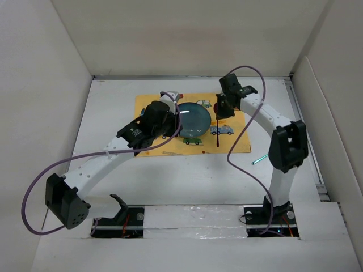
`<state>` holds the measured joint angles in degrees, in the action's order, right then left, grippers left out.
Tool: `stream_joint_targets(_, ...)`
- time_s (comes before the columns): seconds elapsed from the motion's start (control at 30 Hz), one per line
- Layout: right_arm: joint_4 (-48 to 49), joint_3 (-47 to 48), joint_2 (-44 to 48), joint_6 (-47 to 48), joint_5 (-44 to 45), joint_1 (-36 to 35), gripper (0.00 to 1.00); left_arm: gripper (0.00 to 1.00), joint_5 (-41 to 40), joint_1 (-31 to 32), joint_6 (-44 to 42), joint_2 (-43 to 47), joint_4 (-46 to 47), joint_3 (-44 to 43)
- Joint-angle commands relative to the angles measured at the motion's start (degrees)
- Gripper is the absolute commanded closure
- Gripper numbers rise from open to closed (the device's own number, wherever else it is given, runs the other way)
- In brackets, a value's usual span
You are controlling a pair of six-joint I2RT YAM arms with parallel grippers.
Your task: Set the dinner table for one person
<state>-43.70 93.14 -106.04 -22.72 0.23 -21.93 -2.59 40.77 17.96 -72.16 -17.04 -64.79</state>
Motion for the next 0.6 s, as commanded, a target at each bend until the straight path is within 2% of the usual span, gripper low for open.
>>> stream_joint_targets(0.0,-2.4,6.3,-4.3,2.2,1.5,0.4,1.0,0.76,0.3,0.0,1.6,2.9,-0.1,0.9)
stream_joint_targets(0.1,-4.0,10.2,-10.7,1.4,3.9,0.4,1.0,0.76,0.3,0.0,2.1,4.0,-0.5,2.1)
stream_joint_targets(0.4,-5.6,15.6,-19.0,1.1,9.5,2.8,1.0,0.76,0.4,0.0,2.8,4.4,-0.7,3.5)
stream_joint_targets(0.57,-3.7,15.8,-20.5,0.3,10.8,2.8,1.0,0.76,0.8,0.0,2.8,4.0,-0.4,3.6)
